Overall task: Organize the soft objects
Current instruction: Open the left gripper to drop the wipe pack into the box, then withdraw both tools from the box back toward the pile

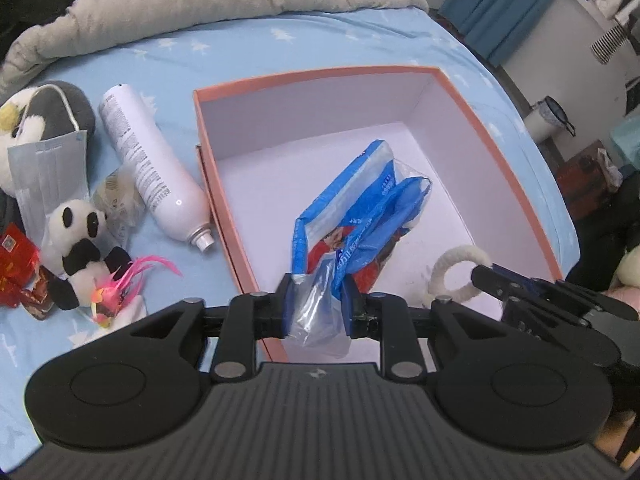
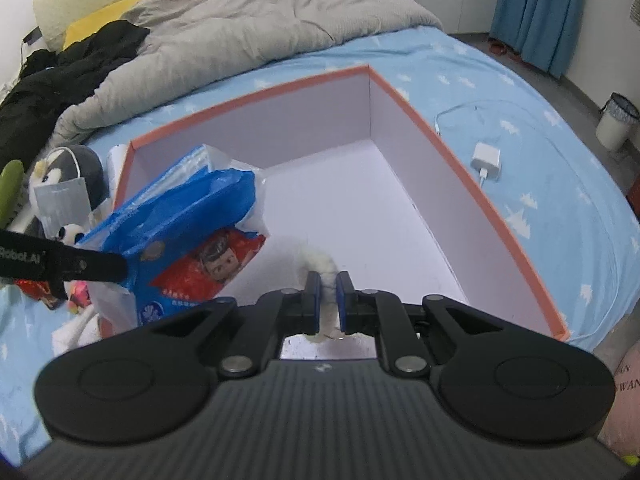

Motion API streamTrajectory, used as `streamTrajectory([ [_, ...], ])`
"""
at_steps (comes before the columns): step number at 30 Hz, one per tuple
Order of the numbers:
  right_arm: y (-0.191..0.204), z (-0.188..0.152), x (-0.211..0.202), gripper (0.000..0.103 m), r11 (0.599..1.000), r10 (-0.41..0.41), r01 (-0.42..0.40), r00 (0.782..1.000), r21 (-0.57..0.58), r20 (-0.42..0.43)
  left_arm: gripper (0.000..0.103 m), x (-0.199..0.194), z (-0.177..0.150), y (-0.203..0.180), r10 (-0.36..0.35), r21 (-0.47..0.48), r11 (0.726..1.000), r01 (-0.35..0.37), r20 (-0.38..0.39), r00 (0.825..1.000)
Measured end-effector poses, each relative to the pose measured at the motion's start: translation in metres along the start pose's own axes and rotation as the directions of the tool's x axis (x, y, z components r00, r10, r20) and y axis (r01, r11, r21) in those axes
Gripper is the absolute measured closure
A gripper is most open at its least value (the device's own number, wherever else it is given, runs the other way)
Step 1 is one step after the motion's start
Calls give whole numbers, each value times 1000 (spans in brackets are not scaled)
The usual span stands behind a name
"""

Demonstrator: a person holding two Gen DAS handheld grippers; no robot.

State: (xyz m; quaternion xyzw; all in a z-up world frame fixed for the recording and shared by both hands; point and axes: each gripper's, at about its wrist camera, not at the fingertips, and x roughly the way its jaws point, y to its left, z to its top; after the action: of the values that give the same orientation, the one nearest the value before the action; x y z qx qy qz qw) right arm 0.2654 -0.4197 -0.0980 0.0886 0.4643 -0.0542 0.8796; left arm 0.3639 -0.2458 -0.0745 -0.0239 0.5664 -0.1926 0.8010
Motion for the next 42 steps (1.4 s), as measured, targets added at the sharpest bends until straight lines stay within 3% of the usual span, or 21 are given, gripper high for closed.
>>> streamTrajectory([
  [2, -1, 0, 1, 87, 1000, -2, 2, 1000, 2, -12, 54, 0, 1, -2, 6, 11, 1000, -6, -5, 1000],
  [4, -5, -1, 2, 75, 1000, -3, 3, 1000, 17, -21, 41, -3, 0, -4, 6, 18, 1000, -6, 13, 1000],
  [6, -8, -2, 2, 47, 999, 4, -3, 1000, 35, -19, 40, -7, -3, -5, 6, 23, 1000, -7, 27, 1000],
  [7, -9, -2, 0, 45, 999, 5, -5, 1000, 40, -11, 40, -10, -5, -5, 8, 29, 1000, -9, 35, 999],
  [14, -6, -5, -28, 45, 999, 24, -27, 998, 34, 61, 40, -51, -18, -7, -1, 77, 997, -12, 162, 987],
  [20, 4, -4, -69, 45, 998, 61, -65, 982, 13, 178, 40, -97, -39, -8, -11, 121, 992, -24, 283, 959],
  [23, 11, -8, -92, 45, 995, 94, -97, 966, 0, 242, 40, -122, -54, -7, -40, 150, 989, -13, 343, 939],
  [28, 27, -14, -121, 44, 992, 129, -124, 941, -36, 314, 40, -152, -78, -2, -28, 152, 988, -41, 425, 905],
  [35, 54, -33, -155, 44, 982, 184, -151, 906, -115, 380, 40, -185, -105, 8, -16, 139, 989, -58, 477, 879],
  [42, 68, -59, -171, 44, 971, 211, -142, 889, -192, 408, 40, -205, -137, 23, -2, 107, 992, -61, 514, 858],
])
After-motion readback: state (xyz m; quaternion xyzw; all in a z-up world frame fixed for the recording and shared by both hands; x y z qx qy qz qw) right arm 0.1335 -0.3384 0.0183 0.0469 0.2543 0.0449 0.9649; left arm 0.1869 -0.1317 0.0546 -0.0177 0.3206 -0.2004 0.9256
